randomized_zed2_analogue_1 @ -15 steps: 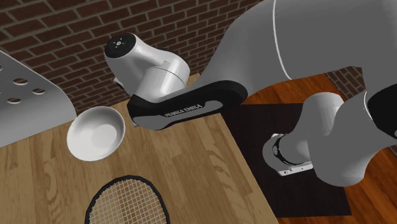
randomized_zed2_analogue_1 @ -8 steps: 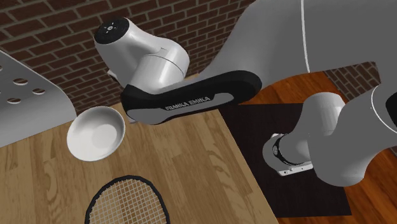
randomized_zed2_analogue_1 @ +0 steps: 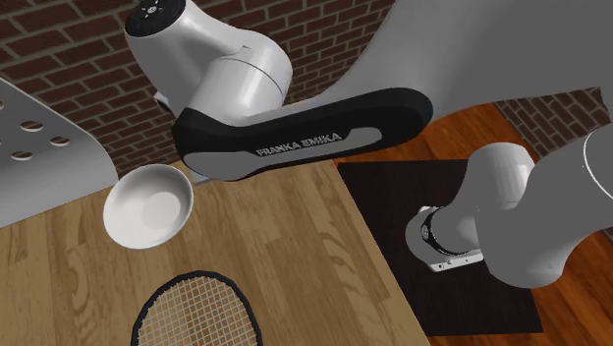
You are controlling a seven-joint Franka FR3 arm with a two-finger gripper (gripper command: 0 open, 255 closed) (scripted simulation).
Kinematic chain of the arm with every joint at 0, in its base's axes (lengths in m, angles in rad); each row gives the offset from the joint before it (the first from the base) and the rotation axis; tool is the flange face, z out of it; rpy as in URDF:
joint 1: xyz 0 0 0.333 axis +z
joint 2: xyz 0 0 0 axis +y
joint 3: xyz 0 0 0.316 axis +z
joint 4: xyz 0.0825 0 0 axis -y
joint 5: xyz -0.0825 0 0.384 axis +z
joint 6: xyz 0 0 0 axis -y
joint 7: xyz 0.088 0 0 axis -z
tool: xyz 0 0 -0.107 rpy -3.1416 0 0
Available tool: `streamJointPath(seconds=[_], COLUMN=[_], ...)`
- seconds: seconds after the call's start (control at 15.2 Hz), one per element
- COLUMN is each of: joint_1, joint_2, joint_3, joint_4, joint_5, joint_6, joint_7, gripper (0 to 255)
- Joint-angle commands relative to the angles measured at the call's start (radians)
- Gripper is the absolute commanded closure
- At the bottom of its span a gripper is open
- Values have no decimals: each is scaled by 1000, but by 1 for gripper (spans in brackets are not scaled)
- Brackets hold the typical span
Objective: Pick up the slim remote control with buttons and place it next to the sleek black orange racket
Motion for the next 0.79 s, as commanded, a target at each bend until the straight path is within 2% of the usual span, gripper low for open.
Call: streamJointPath(seconds=[0.0,0.07,0.73], joint_1=[0,0,72], joint_2=[-5,-6,-301], joint_3=[0,0,116], joint_4=[23,25,-287], joint_5=[-1,-1,-21], joint_6=[-28,-30,-11], joint_7=[1,1,202], gripper=[255,255,255])
